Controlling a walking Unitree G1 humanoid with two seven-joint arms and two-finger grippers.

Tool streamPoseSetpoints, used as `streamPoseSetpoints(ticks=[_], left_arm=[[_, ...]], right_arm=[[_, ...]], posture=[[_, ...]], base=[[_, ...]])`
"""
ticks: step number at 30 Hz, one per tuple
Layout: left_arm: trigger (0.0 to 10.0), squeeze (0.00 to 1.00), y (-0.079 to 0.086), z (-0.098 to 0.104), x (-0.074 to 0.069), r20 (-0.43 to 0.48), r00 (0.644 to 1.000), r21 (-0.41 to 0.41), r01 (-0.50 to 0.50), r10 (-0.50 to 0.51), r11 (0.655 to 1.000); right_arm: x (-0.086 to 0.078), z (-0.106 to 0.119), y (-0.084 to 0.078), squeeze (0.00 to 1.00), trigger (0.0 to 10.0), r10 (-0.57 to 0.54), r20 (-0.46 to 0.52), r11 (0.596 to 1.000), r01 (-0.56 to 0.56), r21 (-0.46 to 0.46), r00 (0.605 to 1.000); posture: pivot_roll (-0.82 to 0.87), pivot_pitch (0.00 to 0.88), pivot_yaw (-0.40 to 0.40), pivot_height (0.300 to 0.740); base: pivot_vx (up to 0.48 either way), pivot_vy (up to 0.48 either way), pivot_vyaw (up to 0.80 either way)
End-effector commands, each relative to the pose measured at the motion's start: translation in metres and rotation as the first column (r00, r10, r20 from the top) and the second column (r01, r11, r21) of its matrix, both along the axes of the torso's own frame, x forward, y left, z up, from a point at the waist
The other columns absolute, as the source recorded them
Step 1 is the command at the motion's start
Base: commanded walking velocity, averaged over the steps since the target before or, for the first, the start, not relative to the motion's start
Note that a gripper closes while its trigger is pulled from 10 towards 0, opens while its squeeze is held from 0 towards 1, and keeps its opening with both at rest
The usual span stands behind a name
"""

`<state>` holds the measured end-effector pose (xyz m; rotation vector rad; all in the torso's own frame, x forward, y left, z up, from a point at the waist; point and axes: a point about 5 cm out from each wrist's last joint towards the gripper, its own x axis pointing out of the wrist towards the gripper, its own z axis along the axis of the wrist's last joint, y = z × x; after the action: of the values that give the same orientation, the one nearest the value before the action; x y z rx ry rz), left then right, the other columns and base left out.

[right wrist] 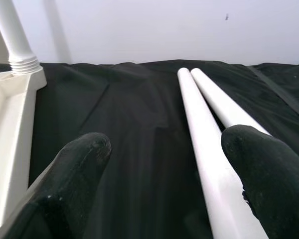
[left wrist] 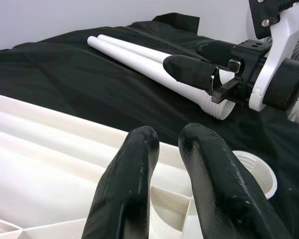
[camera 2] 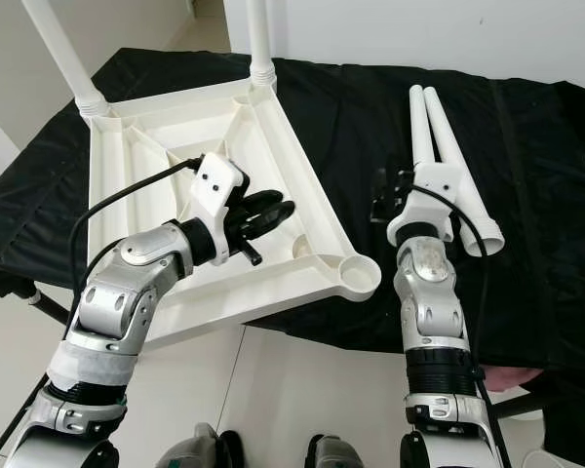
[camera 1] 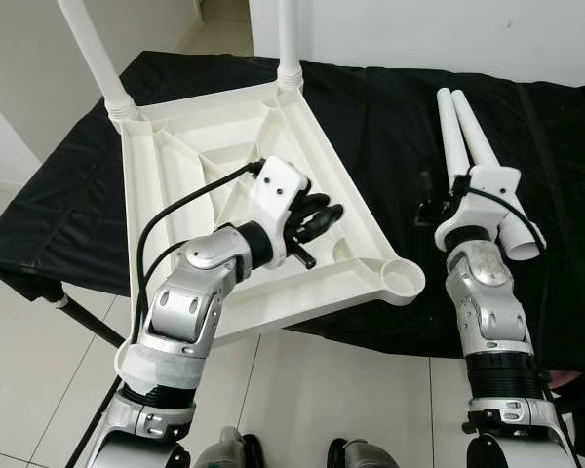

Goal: Building children table

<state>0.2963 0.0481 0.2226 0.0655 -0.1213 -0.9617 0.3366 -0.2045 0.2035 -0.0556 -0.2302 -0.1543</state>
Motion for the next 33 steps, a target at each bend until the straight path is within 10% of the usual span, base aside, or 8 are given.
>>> streamPoseSetpoints(ticks=[1,9,33], left_arm=[[10.0,0.00,0.000,-0.002,-0.002,-0.014,0.999,0.002,-0.051,0.051,0.999],[10.0,0.00,-0.019,-0.006,-0.016,-0.037,0.999,0.006,0.017,-0.017,1.000],[10.0,0.00,-0.032,-0.012,-0.035,-0.068,0.993,0.039,0.099,-0.096,0.994]], right_arm=[[0.001,-0.006,-0.004,0.00,10.0,-0.036,-0.037,0.999,0.036,0.004,0.999],[0.002,-0.019,-0.025,0.00,10.0,-0.199,-0.137,0.980,0.199,-0.012,0.970],[0.003,-0.050,-0.025,0.00,10.0,-0.182,-0.294,0.978,0.203,0.043,0.938]], posture=[[-0.09,0.091,0.053,0.740],[-0.09,0.096,0.048,0.740],[-0.09,0.107,0.050,0.740]], base=[[0.000,0.000,0.00],[0.000,0.000,0.00],[0.000,0.000,0.00]])
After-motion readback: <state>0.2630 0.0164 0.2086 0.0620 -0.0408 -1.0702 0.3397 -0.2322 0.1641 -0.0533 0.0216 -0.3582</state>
